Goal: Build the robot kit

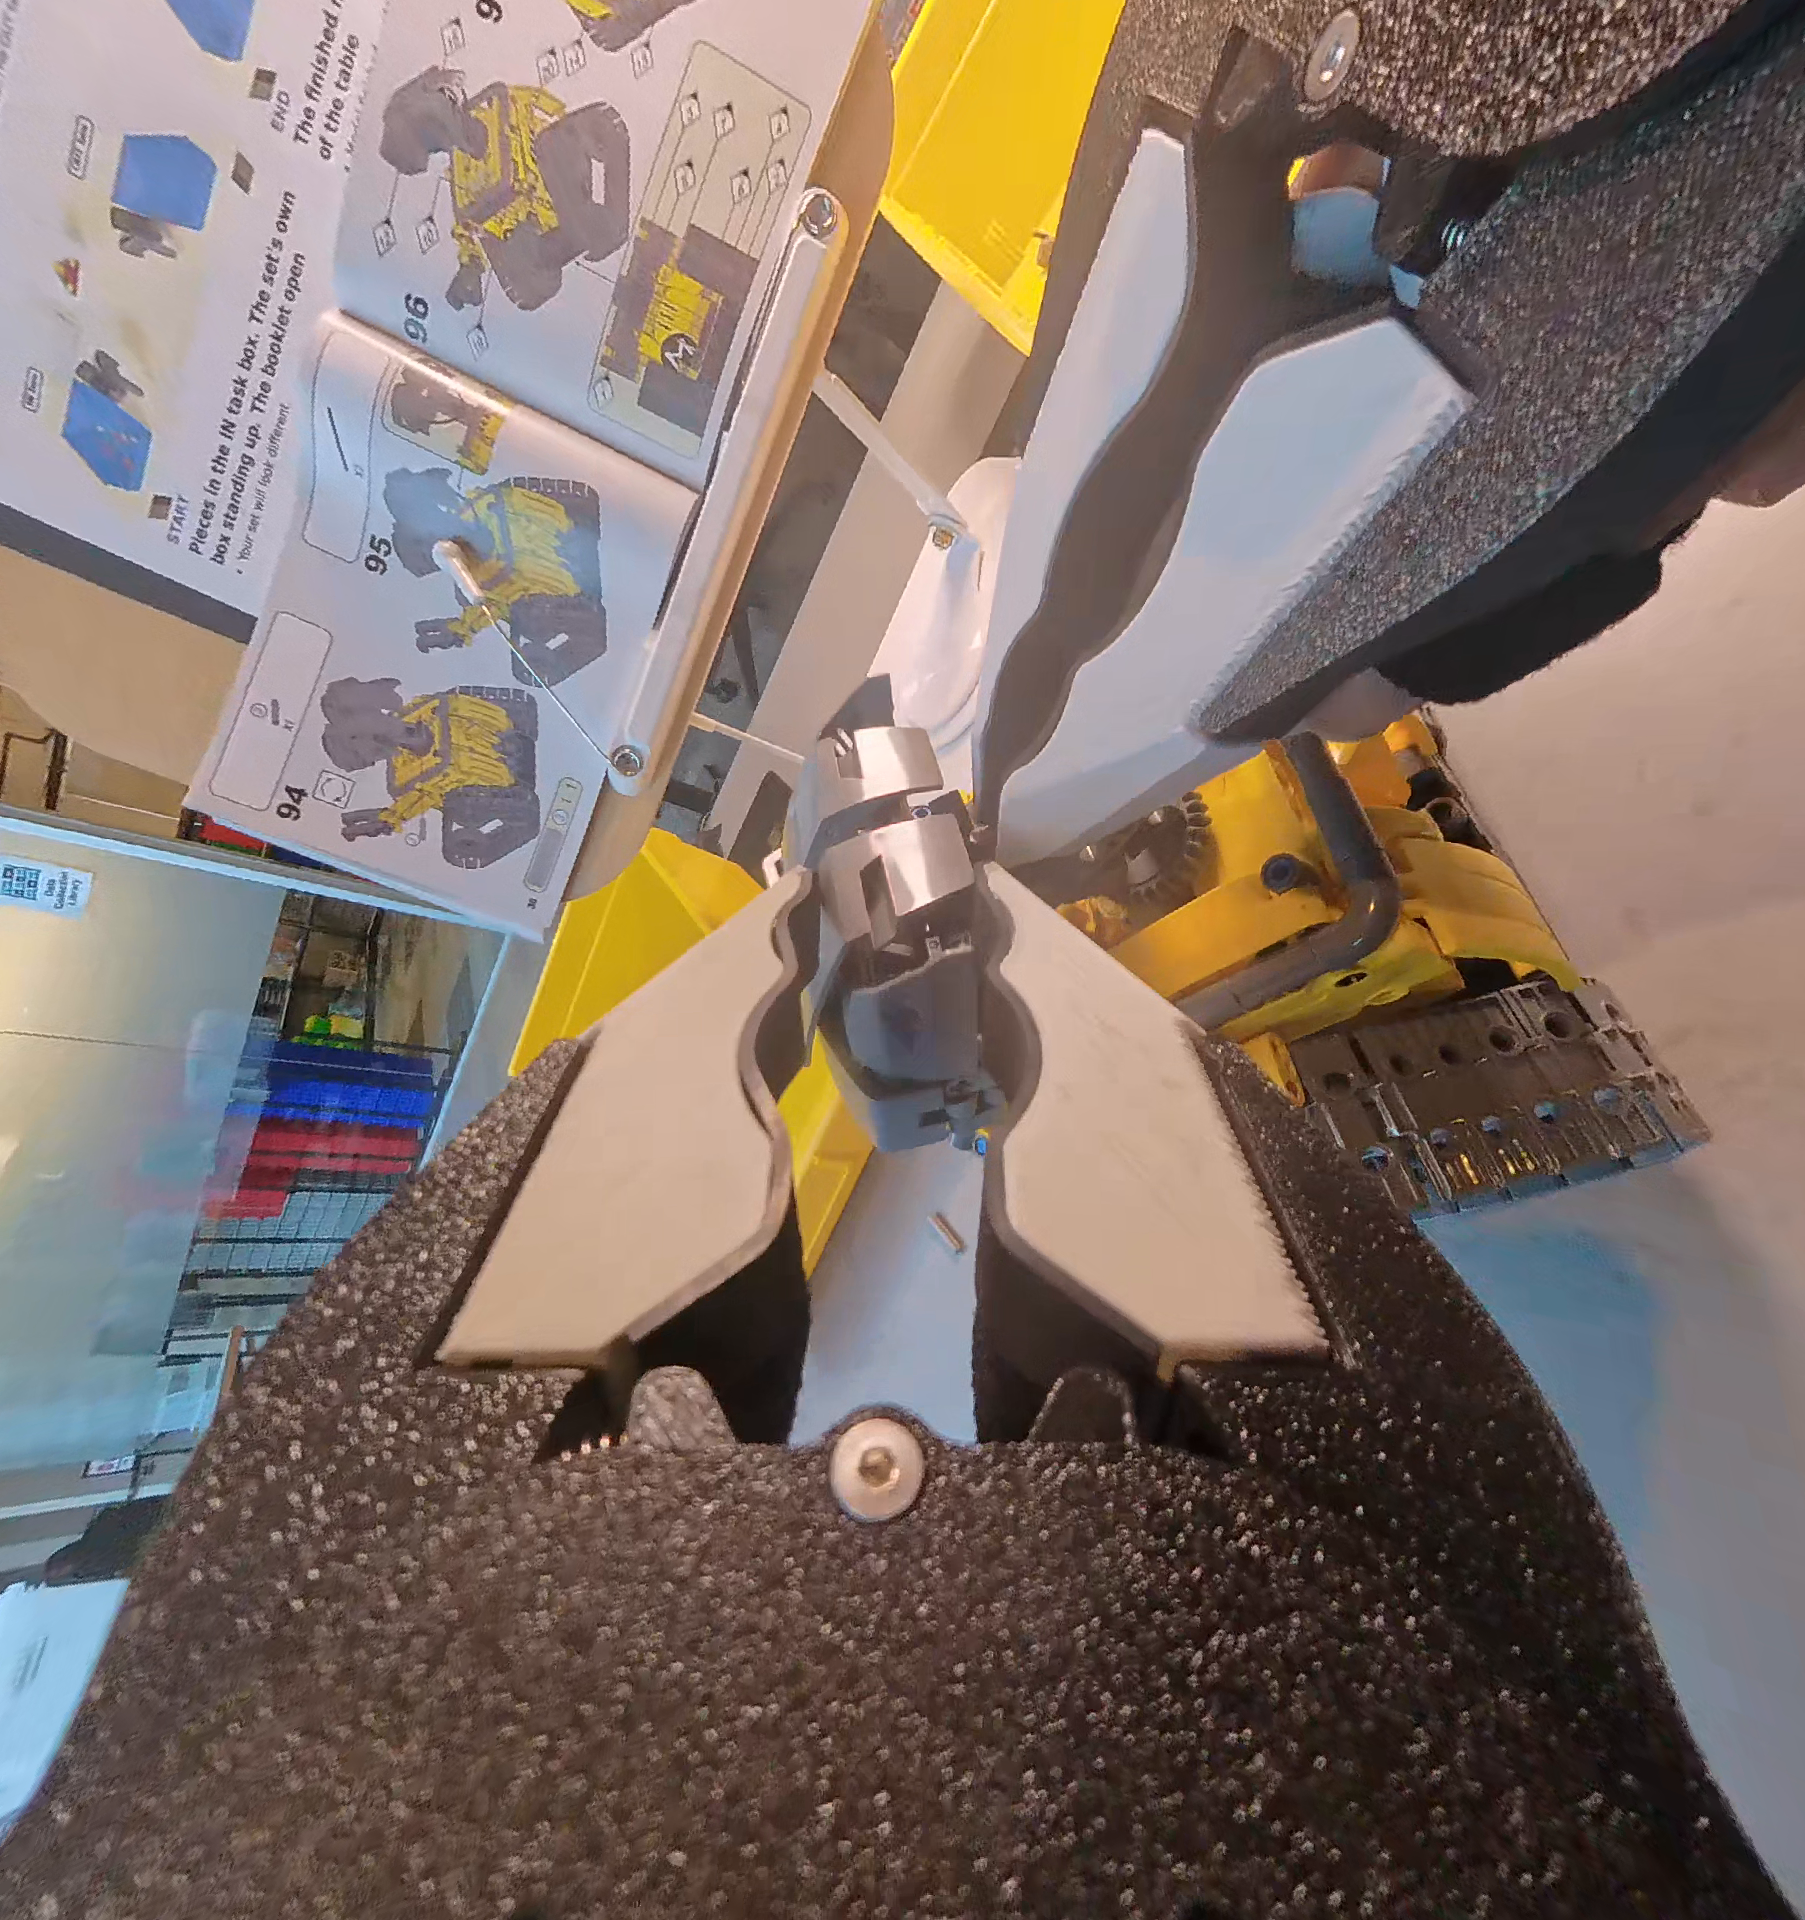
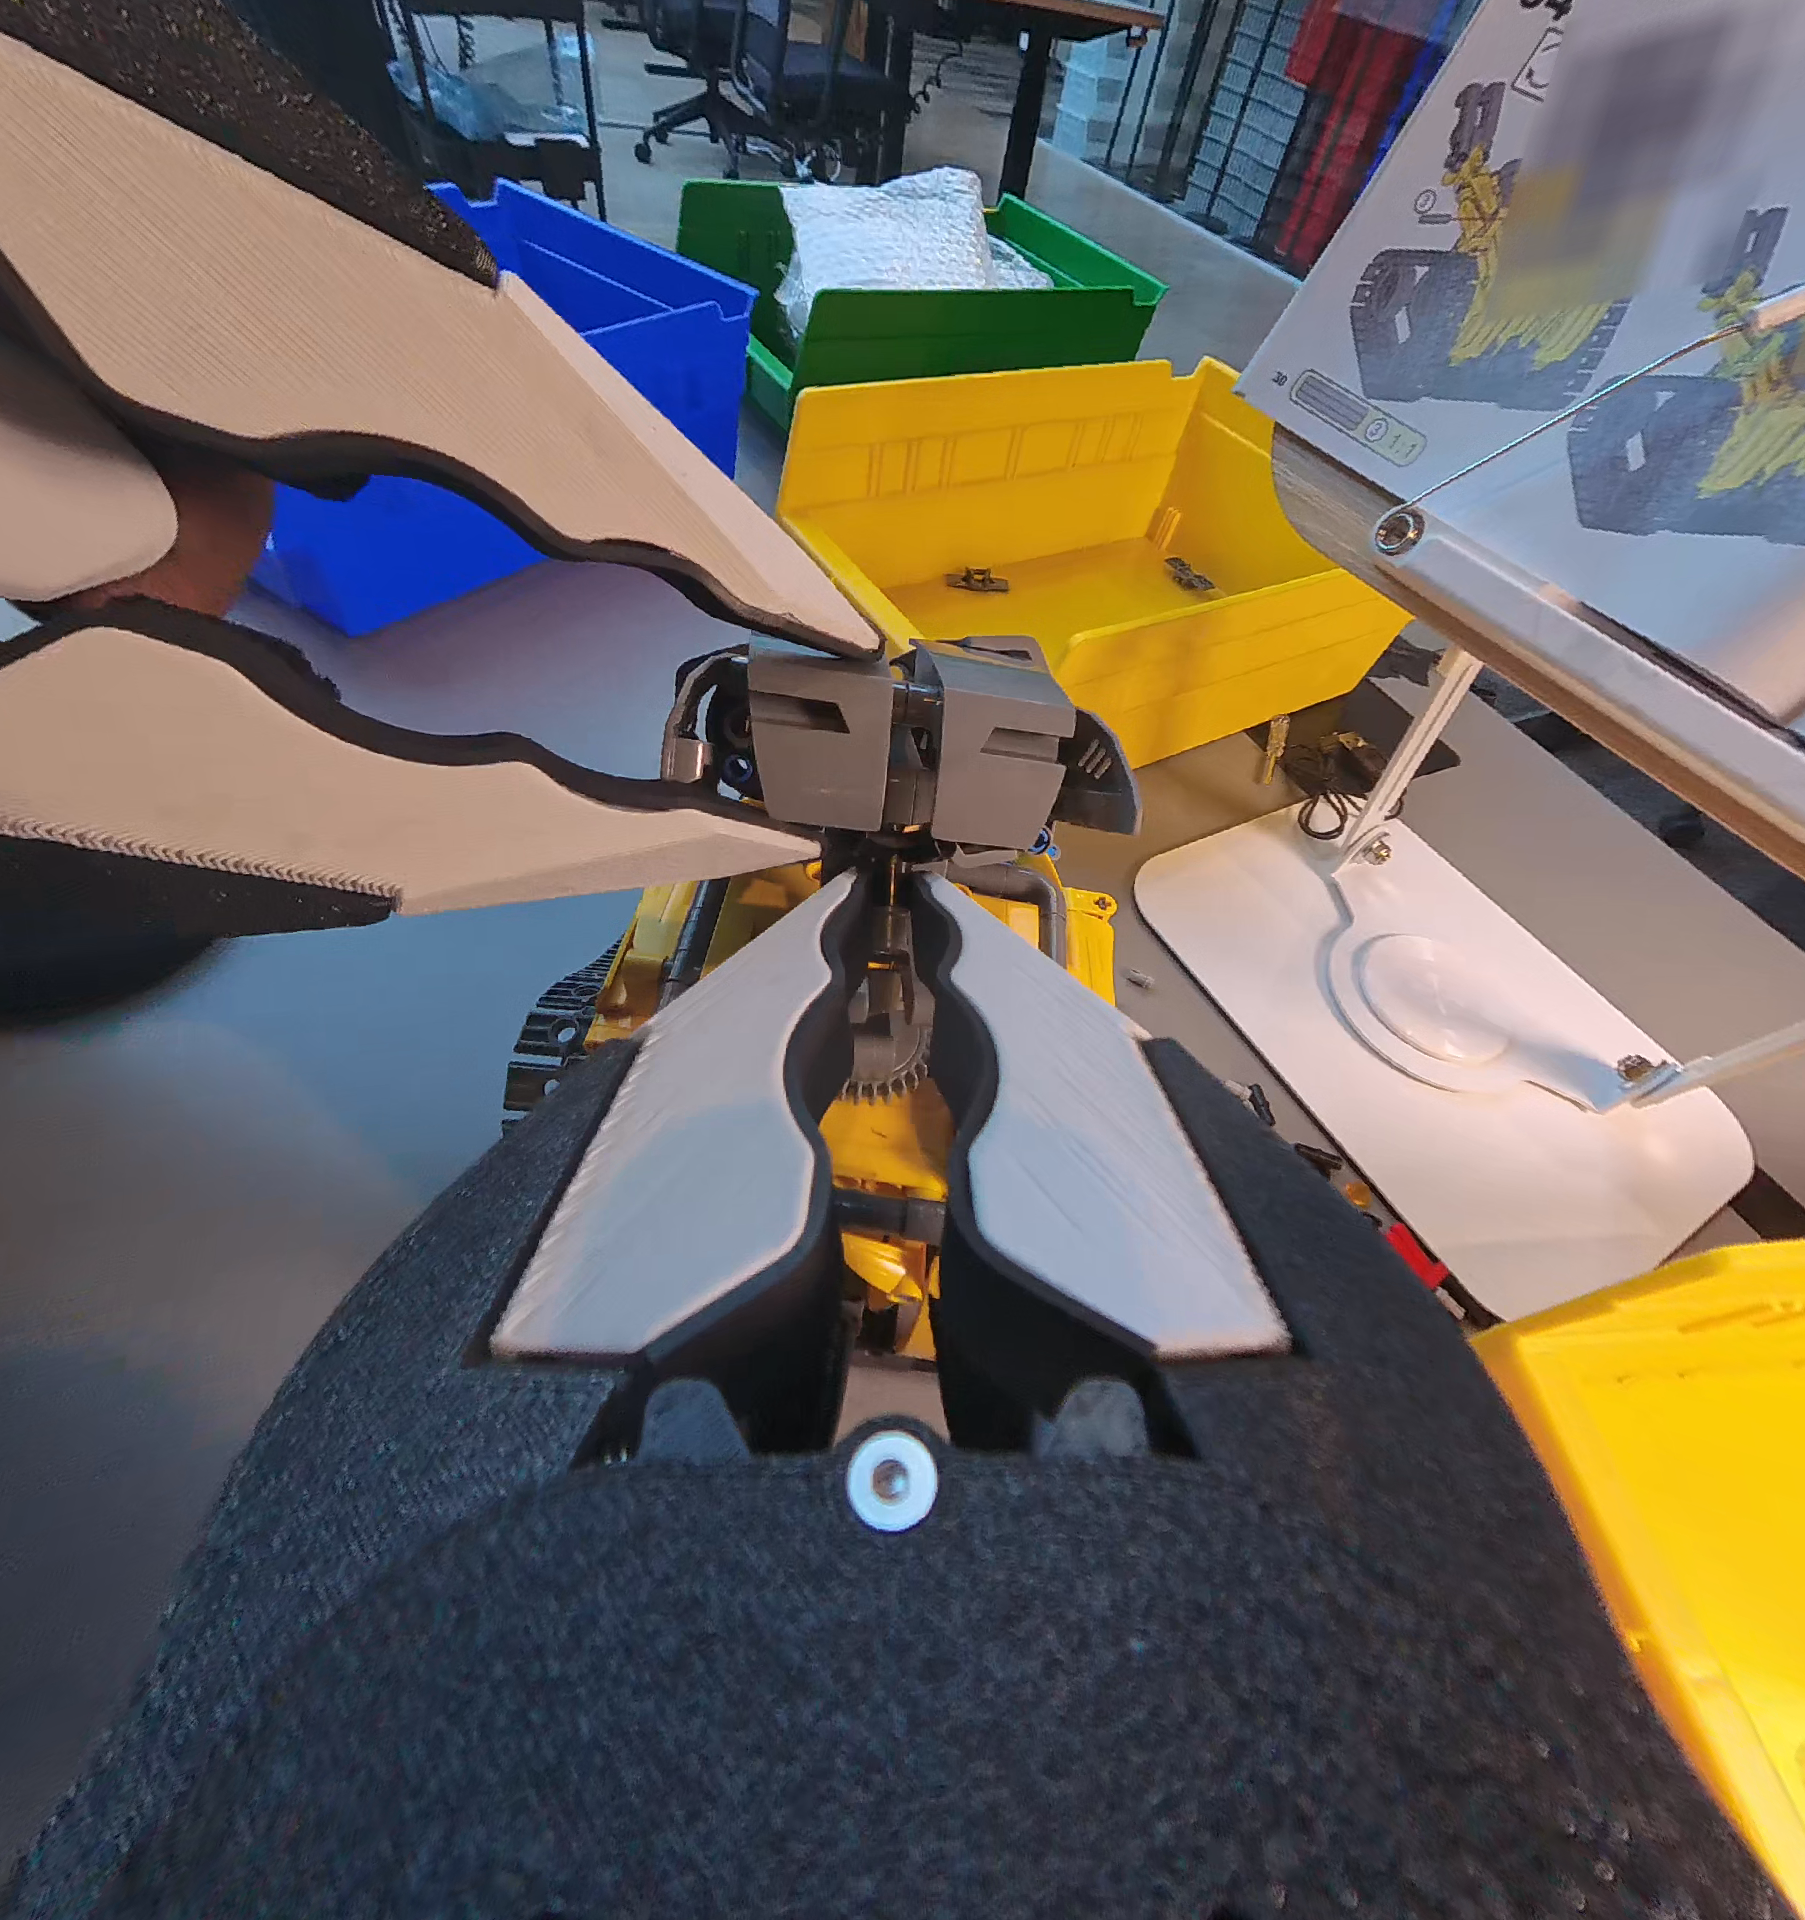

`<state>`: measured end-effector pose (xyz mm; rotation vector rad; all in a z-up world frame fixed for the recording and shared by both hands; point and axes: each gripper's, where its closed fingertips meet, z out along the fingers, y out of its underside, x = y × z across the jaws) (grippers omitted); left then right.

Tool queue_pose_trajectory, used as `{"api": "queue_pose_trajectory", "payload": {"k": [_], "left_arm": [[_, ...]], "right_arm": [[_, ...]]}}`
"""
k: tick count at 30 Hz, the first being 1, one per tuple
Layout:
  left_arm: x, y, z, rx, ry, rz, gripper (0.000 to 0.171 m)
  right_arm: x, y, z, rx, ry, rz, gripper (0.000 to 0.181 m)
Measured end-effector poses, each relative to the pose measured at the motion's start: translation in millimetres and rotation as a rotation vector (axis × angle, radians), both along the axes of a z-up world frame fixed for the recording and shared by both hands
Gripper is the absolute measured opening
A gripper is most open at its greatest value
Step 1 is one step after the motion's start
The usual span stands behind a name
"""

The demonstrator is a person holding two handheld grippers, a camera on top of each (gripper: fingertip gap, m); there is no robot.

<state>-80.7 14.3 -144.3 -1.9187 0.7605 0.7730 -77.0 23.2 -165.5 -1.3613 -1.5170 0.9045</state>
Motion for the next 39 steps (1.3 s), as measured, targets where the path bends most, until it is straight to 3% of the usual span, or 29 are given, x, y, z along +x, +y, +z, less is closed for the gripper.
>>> {"api": "queue_pose_trajectory", "payload": {"k": [2,6,18,19,20,23,26,27,31,33,36,39], "left_arm": [[0,-1,0,0.009,-0.079,0.005,0.028],[1,0,4,0.044,-0.419,0.002,0.029],[0,-2,11,0.079,-0.742,-0.007,0.028],[-1,-3,18,0.108,-0.795,-0.021,0.0],[-3,-4,21,0.105,-0.845,-0.027,0.0],[-9,-6,17,0.094,-0.692,-0.005,0.0],[-4,-8,29,0.135,-0.746,-0.055,0.0],[-7,-8,32,0.157,-0.762,-0.057,0.004],[-19,-10,36,0.178,-0.846,-0.105,0.05],[-22,-13,31,0.153,-0.867,-0.155,0.065],[-26,-19,5,0.02,-0.884,-0.197,0.08],[-30,-21,-19,-0.049,-0.87,-0.221,0.081]], "right_arm": [[0,0,0,0.003,0.0,-0.004,0.006],[-1,-1,0,0.013,0.0,-0.011,0.006],[-1,-2,0,0.021,0.003,-0.009,0.006],[-1,-4,0,0.02,0.0,-0.002,0.006],[-1,-3,-1,0.022,-0.003,-0.003,0.007],[-1,-3,-1,0.019,0.006,-0.013,0.006],[-1,-3,-1,0.013,0.003,-0.006,0.007],[-1,-3,-1,0.008,0.004,-0.004,0.006],[0,-4,-1,0.012,0.01,0.002,0.006],[0,-4,-1,0.001,0.018,0.01,0.007],[0,-4,-1,-0.01,0.027,0.031,0.007],[1,-4,-1,-0.018,0.031,0.048,0.007]]}}
